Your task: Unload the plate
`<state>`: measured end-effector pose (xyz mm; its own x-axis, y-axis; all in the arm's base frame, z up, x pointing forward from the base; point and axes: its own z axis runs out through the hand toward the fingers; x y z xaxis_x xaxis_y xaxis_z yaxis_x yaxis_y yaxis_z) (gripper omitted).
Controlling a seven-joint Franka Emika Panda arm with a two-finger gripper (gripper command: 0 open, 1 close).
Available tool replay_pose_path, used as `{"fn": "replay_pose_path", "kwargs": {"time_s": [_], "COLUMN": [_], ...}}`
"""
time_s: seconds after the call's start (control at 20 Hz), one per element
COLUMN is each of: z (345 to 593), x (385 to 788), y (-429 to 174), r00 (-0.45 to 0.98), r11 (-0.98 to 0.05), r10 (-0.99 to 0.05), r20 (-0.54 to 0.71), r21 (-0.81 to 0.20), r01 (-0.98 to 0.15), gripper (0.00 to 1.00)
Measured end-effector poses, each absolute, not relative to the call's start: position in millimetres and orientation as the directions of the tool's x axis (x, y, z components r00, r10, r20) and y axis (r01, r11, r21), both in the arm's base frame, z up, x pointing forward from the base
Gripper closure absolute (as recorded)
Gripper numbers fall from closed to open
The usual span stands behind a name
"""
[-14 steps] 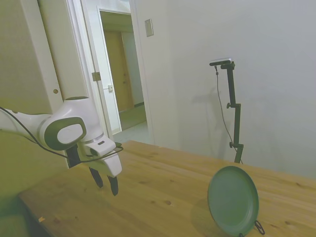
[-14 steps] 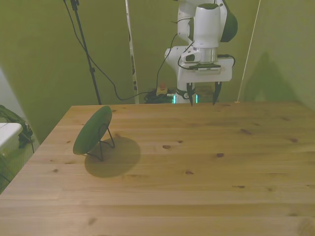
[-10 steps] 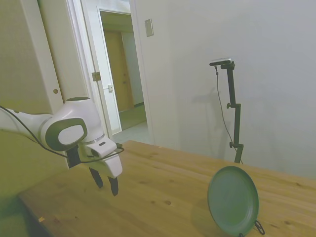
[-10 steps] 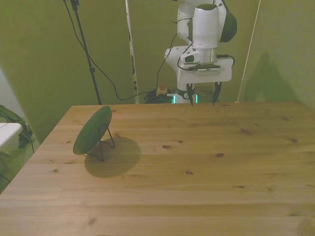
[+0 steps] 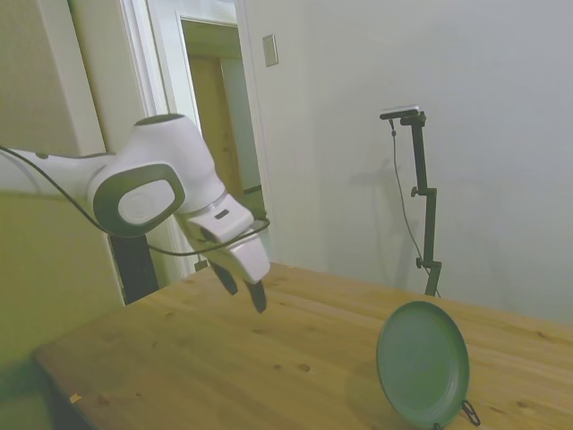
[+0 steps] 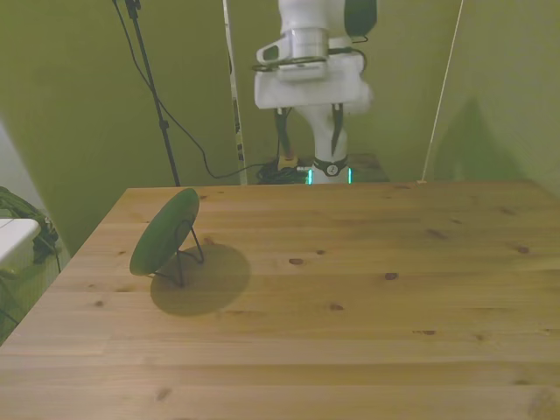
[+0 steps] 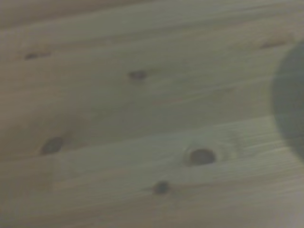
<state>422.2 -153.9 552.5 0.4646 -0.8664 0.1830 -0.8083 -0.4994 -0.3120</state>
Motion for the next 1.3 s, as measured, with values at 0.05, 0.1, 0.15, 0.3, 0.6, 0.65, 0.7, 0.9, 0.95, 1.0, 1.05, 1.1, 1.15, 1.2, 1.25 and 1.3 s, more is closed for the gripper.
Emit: {"fn": "replay_pose_path", "kwargs": {"time_s": [0.05, 0.1, 0.15, 0.3, 0.6, 0.65, 0.7, 0.9, 0.95, 1.0, 1.05, 1.1, 1.15, 1.2, 1.25, 1.3], "z": [562, 571, 579, 594, 601, 601, 599, 580, 577, 574, 572, 571, 571, 572, 574, 575], "x": [421, 421, 420, 421, 429, 429, 430, 437, 440, 443, 447, 451, 455, 459, 463, 467], "y": [-172, -190, -207, -256, -301, -301, -300, -295, -298, -305, -312, -321, -330, -339, -348, -356], "r00": [0.441, 0.419, 0.396, 0.332, 0.340, 0.341, 0.345, 0.354, 0.345, 0.335, 0.322, 0.308, 0.292, 0.274, 0.259, 0.244], "r11": [-0.480, -0.460, -0.442, -0.387, -0.380, -0.381, -0.385, -0.389, -0.383, -0.375, -0.365, -0.352, -0.336, -0.321, -0.306, -0.292], "r10": [-0.877, -0.887, -0.896, -0.919, -0.924, -0.924, -0.923, -0.921, -0.923, -0.926, -0.930, -0.934, -0.940, -0.945, -0.950, -0.954], "r20": [0.188, 0.192, 0.198, 0.212, 0.173, 0.173, 0.172, 0.164, 0.169, 0.174, 0.178, 0.179, 0.178, 0.178, 0.177, 0.174], "r21": [-0.321, -0.326, -0.332, -0.338, -0.342, -0.341, -0.337, -0.321, -0.322, -0.322, -0.324, -0.327, -0.333, -0.342, -0.350, -0.360], "r01": [-0.817, -0.826, -0.834, -0.858, -0.860, -0.859, -0.860, -0.863, -0.866, -0.869, -0.873, -0.877, -0.881, -0.883, -0.885, -0.886], "gripper": [0.00, 0.00, 0.00, 0.00, 0.00, 0.00, 0.00, 0.00, 0.00, 0.00, 0.00, 0.00, 0.00, 0.00, 0.00, 0.00]}}
